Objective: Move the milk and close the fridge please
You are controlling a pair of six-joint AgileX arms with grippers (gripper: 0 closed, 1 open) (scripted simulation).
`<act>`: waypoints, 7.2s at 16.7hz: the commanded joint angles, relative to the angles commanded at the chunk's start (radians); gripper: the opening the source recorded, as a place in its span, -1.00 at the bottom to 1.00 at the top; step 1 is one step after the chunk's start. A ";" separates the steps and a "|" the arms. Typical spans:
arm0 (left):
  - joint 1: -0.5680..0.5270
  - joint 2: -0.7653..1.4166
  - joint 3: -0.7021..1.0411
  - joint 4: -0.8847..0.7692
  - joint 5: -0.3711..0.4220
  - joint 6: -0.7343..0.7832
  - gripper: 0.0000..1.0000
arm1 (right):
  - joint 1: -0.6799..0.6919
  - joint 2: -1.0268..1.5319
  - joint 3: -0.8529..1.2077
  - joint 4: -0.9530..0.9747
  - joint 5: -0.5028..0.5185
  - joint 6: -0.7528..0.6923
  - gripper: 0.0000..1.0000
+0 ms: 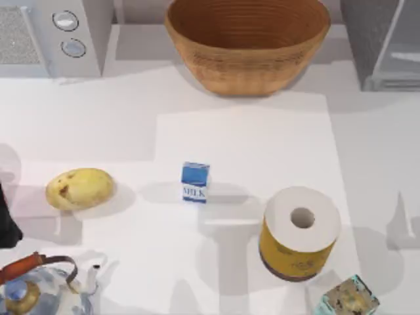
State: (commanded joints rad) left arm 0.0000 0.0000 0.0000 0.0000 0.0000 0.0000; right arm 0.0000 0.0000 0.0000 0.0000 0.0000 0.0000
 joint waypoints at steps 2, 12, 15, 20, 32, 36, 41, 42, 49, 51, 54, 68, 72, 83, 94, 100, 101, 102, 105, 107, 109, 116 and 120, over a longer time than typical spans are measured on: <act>0.000 0.000 0.000 0.000 0.000 0.000 1.00 | 0.002 0.002 0.000 0.002 0.002 0.000 1.00; 0.000 0.000 0.000 0.000 0.000 0.000 1.00 | 0.529 0.445 0.014 0.423 0.531 0.010 1.00; 0.000 0.000 0.000 0.000 0.000 0.000 1.00 | 0.730 0.603 0.019 0.572 0.734 0.014 1.00; 0.000 0.000 0.000 0.000 0.000 0.000 1.00 | 0.914 0.759 0.024 0.721 0.918 0.018 1.00; 0.000 0.000 0.000 0.000 0.000 0.000 1.00 | 1.036 0.982 0.197 0.817 1.012 0.062 1.00; 0.000 0.000 0.000 0.000 0.000 0.000 1.00 | 1.145 1.325 0.428 0.931 1.116 0.098 1.00; 0.000 0.000 0.000 0.000 0.000 0.000 1.00 | 1.238 1.870 0.766 1.088 1.246 0.110 1.00; 0.000 0.000 0.000 0.000 0.000 0.000 1.00 | 1.247 1.976 0.831 1.117 1.268 0.107 1.00; 0.000 0.000 0.000 0.000 0.000 0.000 1.00 | 1.211 2.468 1.157 1.264 1.384 0.061 1.00; 0.000 0.000 0.000 0.000 0.000 0.000 1.00 | 1.189 2.514 1.186 1.280 1.399 0.052 1.00; 0.000 0.000 0.000 0.000 0.000 0.000 1.00 | 1.185 2.521 1.189 1.282 1.402 0.050 1.00; 0.000 0.000 0.000 0.000 0.000 0.000 1.00 | 1.094 2.541 1.237 1.272 1.311 0.033 1.00; 0.000 0.000 0.000 0.000 0.000 0.000 1.00 | 1.094 2.541 1.237 1.272 1.311 0.033 0.55; 0.000 0.000 0.000 0.000 0.000 0.000 1.00 | 1.094 2.541 1.237 1.272 1.311 0.033 -1.00; 0.000 0.000 0.000 0.000 0.000 0.000 1.00 | 1.091 2.515 1.256 1.256 1.322 0.047 -1.00; 0.000 0.000 0.000 0.000 0.000 0.000 1.00 | 1.096 2.444 1.217 1.195 1.315 0.039 -1.00; 0.000 0.000 0.000 0.000 0.000 0.000 1.00 | 1.097 2.440 1.211 1.193 1.310 0.038 -1.00; 0.000 0.000 0.000 0.000 0.000 0.000 1.00 | 1.097 2.440 1.211 1.193 1.310 0.038 -1.00; 0.000 0.000 0.000 0.000 0.000 0.000 1.00 | 1.094 2.444 1.213 1.196 1.311 0.040 -1.00; 0.000 0.000 0.000 0.000 0.000 0.000 1.00 | 1.069 2.417 1.207 1.197 1.287 0.039 -1.00; 0.000 0.000 0.000 0.000 0.000 0.000 1.00 | 1.013 2.369 1.179 1.196 1.234 0.038 -1.00; 0.000 0.000 0.000 0.000 0.000 0.000 1.00 | 0.676 2.119 0.910 1.161 0.864 0.027 -1.00; 0.000 0.000 0.000 0.000 0.000 0.000 1.00 | 0.431 1.921 0.708 1.137 0.571 0.020 -1.00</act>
State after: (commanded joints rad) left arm 0.0000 0.0000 0.0000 0.0000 0.0000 0.0000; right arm 0.4314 1.9207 0.7079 1.1370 0.5714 0.0204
